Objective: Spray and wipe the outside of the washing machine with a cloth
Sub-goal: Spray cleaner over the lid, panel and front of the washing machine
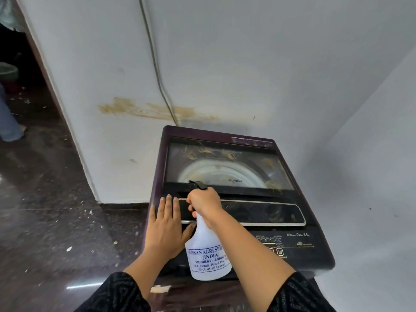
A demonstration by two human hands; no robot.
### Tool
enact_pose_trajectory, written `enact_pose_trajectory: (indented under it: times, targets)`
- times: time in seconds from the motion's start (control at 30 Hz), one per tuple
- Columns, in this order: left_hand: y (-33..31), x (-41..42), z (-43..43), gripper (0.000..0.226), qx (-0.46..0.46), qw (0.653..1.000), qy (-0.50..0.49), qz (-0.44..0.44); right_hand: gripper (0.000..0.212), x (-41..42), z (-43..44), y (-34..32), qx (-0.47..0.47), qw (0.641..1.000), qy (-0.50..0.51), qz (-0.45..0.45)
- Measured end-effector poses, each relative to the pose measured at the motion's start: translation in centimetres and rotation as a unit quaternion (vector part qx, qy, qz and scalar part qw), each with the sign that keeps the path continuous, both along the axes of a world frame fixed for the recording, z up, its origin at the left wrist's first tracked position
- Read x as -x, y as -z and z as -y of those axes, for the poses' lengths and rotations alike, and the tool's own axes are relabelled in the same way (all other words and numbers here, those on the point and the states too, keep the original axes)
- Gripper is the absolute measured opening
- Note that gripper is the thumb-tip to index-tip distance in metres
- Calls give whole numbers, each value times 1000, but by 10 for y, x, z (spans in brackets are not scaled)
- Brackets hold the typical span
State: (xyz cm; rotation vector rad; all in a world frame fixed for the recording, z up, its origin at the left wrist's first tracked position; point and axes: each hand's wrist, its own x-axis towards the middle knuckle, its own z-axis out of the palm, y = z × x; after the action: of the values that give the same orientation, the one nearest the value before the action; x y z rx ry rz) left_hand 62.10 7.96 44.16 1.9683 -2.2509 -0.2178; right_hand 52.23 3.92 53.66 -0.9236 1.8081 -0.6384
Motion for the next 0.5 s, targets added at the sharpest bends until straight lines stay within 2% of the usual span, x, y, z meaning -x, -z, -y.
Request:
enact_pose_trajectory:
  times: [0.07, 0.17, 0.3, 0.5]
  targets:
    - [0, 4, -5, 85, -7, 1000, 4, -1, 20, 12, -8, 2, 17, 1000, 25, -7]
    - [-2, 17, -15, 84, -10, 1000, 28, -2, 14, 44, -20, 1, 50, 995, 87, -26]
    - [-1, 41, -33, 84, 2, 998, 60, 14, 22, 106, -41, -3, 72, 983, 163, -46]
    - [8, 87, -68, 80, -7, 997, 70, 36, 10, 196, -86, -13, 87, 966, 211, -121]
